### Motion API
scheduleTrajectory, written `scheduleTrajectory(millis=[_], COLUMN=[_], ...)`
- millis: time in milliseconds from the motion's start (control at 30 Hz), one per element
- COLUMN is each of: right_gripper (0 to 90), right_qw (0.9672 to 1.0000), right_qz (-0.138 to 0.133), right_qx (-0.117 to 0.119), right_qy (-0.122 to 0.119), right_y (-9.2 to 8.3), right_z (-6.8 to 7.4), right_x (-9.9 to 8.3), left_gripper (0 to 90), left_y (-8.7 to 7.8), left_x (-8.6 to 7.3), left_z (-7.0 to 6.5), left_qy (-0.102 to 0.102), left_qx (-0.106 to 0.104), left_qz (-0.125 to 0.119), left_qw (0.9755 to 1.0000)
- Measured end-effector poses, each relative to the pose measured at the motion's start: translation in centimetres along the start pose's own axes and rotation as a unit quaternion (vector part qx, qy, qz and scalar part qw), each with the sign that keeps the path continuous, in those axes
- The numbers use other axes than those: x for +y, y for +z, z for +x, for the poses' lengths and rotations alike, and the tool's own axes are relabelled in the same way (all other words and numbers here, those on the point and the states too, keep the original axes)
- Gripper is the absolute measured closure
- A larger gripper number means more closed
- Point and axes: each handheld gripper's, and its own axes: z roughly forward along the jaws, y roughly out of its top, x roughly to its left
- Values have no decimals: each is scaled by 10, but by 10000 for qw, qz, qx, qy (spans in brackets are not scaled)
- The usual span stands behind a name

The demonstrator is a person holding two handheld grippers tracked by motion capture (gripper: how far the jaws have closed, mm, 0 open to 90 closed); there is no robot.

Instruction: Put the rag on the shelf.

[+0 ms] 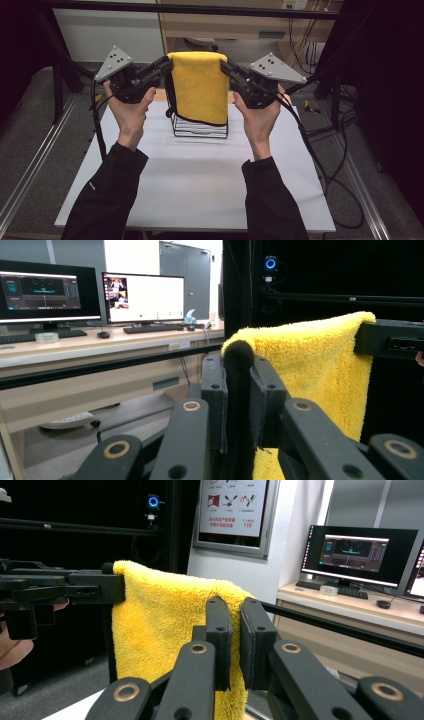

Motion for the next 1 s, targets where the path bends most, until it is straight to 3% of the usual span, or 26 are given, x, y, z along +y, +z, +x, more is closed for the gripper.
scheduleTrajectory(millis=[500, 633, 1000], right_gripper=[846, 846, 846], right_qw=[9998, 9995, 9992], right_qz=[-153, -246, -297], right_qx=[-98, -140, -209], right_qy=[-45, -101, -142], right_y=[14, 20, 37], right_z=[-9, -12, -22], right_x=[18, 27, 42], left_gripper=[789, 789, 789], left_y=[11, 14, 30], left_x=[24, 35, 52], left_z=[7, 9, 21], left_qy=[108, 221, 179], left_qx=[98, 181, 279], left_qz=[-78, -137, -164], left_qw=[9999, 9995, 9993])
